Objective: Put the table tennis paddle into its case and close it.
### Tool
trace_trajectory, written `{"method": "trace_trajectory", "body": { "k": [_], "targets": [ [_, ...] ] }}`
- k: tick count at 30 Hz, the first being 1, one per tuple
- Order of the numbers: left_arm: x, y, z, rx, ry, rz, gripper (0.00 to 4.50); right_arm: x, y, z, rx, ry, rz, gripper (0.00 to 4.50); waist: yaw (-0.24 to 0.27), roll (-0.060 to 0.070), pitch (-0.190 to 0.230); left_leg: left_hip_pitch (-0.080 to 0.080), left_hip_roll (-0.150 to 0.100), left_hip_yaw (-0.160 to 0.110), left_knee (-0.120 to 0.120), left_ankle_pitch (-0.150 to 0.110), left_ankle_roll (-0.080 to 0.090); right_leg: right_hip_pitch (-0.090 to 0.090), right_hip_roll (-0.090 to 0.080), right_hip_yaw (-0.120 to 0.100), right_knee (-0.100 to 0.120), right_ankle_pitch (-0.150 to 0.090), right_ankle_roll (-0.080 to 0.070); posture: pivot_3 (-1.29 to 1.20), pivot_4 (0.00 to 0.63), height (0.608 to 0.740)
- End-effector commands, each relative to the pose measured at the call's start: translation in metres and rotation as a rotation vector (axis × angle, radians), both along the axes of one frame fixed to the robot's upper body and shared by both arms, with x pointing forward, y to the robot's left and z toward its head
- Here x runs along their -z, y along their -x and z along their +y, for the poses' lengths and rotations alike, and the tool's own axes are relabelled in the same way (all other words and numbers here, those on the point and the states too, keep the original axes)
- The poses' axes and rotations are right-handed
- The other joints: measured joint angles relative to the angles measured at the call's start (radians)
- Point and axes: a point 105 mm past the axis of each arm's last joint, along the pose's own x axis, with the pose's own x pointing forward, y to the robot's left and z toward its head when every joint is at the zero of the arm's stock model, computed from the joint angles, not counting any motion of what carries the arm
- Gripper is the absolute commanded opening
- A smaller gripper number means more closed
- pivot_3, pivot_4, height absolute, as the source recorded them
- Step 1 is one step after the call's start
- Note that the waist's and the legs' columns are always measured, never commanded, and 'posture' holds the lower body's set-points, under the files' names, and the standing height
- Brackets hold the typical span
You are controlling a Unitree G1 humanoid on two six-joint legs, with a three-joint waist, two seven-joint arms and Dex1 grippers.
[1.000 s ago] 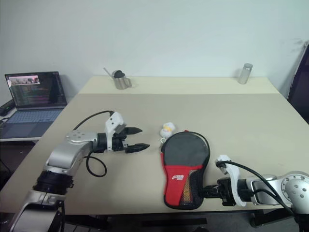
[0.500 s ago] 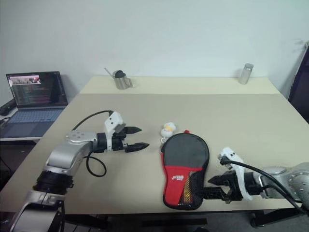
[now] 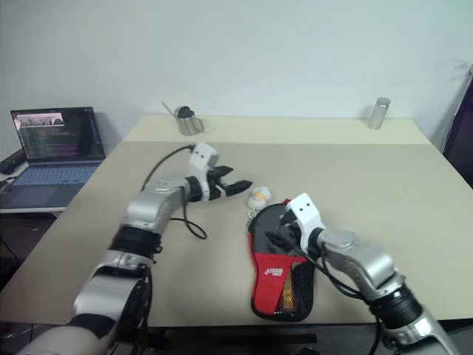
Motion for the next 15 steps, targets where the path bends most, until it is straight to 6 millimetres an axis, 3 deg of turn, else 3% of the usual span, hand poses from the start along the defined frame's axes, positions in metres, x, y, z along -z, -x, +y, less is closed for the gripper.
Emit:
{"method": "trace_trajectory", "body": {
  "k": [1, 8, 15],
  "targets": [
    [0.013, -0.007, -0.010, -0.042, -0.051, 0.043, 4.50, 0.019, 0.003, 0.003, 0.006, -0.001, 0.050, 4.47, -0.001, 0.000, 0.000, 0.000, 0.000, 0.000, 0.000, 0.000, 0.000, 0.000, 0.000, 0.000, 0.000, 0.000, 0.000, 0.00, 0.150, 0.740],
    [0.048, -0.013, -0.006, -0.160, -0.141, 0.092, 4.50, 0.026, 0.009, 0.004, -0.009, 0.013, 0.070, 4.47, -0.004, -0.001, -0.005, 0.005, 0.001, 0.000, 0.000, 0.000, 0.000, 0.002, 0.001, 0.001, 0.004, 0.000, 0.000, 0.00, 0.150, 0.740],
    [0.053, -0.019, -0.001, -0.262, -0.140, 0.102, 4.50, 0.028, 0.012, 0.006, -0.026, 0.023, 0.076, 4.47, -0.004, -0.004, -0.016, 0.006, 0.001, 0.000, 0.000, 0.000, 0.000, 0.003, 0.001, 0.001, 0.005, 0.000, 0.000, 0.00, 0.150, 0.740]
  ]
}}
